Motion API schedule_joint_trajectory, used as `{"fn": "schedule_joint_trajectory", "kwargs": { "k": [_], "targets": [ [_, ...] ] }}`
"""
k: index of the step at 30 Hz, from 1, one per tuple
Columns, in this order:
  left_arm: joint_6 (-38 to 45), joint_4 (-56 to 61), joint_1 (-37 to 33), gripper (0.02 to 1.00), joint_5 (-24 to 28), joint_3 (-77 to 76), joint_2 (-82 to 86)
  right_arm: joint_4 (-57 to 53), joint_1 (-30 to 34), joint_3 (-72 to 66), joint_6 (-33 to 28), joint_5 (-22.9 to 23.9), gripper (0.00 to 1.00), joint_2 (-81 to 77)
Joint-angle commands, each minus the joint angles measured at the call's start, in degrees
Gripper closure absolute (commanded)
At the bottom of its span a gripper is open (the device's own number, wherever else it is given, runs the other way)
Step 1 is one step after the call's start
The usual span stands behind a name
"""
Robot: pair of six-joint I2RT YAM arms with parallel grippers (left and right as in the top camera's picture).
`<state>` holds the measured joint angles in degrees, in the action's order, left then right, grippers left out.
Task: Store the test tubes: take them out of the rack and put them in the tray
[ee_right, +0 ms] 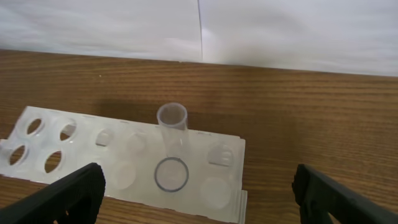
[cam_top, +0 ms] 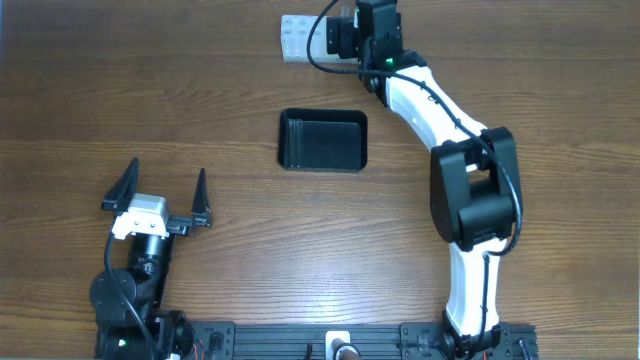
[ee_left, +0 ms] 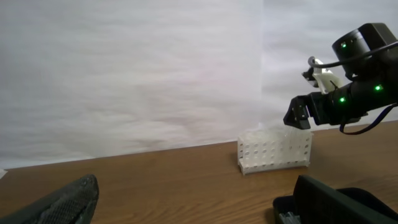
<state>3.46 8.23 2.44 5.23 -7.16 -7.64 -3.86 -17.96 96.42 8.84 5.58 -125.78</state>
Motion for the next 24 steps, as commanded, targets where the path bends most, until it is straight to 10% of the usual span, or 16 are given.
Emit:
{"fn": "schedule_joint_trajectory", "kwargs": {
  "k": [1, 24],
  "targets": [
    [0.6, 0.2, -0.4, 0.018, 0.7, 0.3, 0.5, 0.8, -0.6, 1.5, 0.3, 1.4, 0.045, -1.1],
    [0.6, 0.2, -0.4, 0.018, 0.7, 0.3, 0.5, 1.7, -1.9, 1.5, -1.2, 3.3, 0.275, -2.8]
  ]
}}
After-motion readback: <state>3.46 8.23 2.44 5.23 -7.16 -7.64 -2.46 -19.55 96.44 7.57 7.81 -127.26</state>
